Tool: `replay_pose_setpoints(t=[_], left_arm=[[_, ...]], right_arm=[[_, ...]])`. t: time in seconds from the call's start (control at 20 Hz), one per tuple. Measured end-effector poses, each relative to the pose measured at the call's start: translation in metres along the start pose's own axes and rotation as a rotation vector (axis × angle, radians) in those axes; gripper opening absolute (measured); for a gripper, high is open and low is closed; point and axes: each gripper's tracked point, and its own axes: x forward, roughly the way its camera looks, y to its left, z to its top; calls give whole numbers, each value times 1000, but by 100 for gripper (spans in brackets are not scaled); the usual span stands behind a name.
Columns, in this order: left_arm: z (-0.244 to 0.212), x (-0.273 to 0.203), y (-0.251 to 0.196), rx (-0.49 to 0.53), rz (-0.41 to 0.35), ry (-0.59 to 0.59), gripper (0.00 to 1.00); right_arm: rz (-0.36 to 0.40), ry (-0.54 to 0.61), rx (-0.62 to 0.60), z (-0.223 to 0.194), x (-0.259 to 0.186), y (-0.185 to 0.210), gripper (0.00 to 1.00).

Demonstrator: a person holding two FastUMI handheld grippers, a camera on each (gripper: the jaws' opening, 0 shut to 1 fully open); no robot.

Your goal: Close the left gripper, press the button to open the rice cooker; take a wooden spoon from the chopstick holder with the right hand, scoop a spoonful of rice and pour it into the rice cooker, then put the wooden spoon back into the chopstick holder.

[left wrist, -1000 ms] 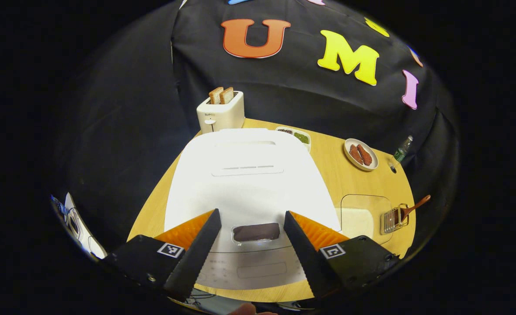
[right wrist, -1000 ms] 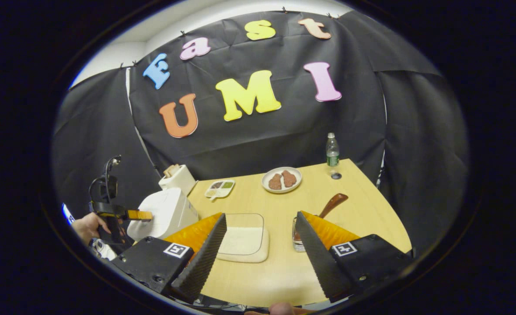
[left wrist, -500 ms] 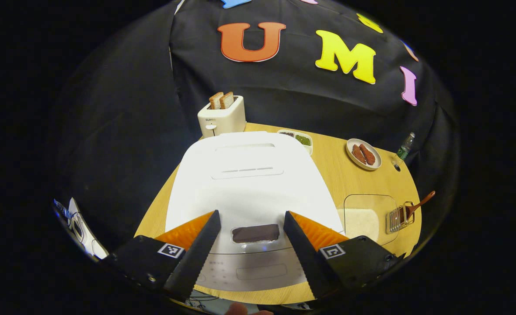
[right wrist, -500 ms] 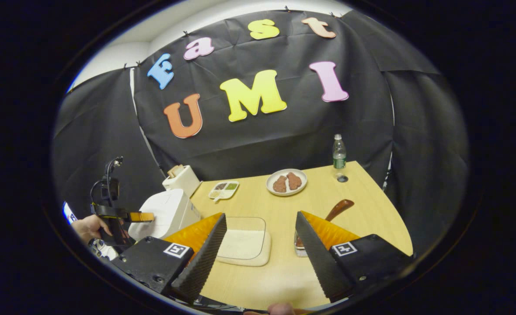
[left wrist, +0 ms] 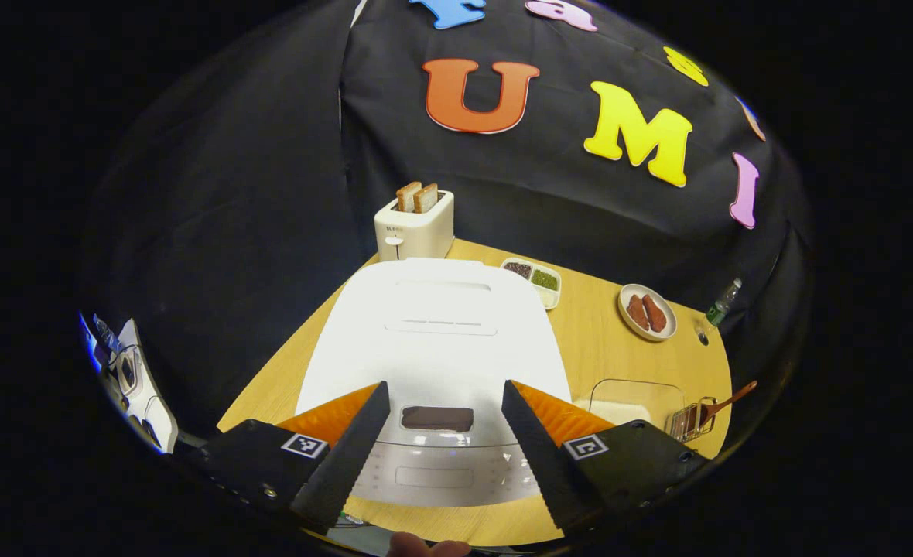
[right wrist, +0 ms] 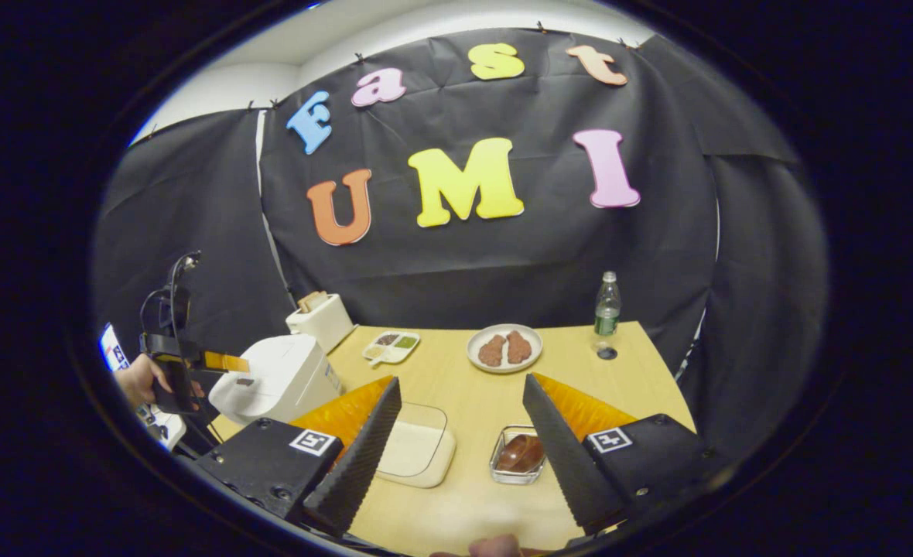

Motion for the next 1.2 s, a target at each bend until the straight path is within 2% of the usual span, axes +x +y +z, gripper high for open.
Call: replay_pose_setpoints(t=[0.25,0.6,0.8,0.9,1.05,1.2], left_arm=[[43,-80,-12,29,-55,-227,95],[56,-210,-35,155,-153,-526,95],[39,-262,-60,192,-231,-616,95],[24,-279,-71,193,-271,-623,94],[5,-294,-74,182,-289,-630,94],[-15,-306,-80,195,-308,-648,94]], right_arm=[[-42,-81,-44,18,-40,29,100],[-103,-211,-65,38,-125,79,99],[-143,-273,-72,42,-170,92,99],[-162,-293,-78,40,-191,98,99],[-217,-320,-125,34,-216,100,100],[-227,-318,-117,24,-235,117,99]])
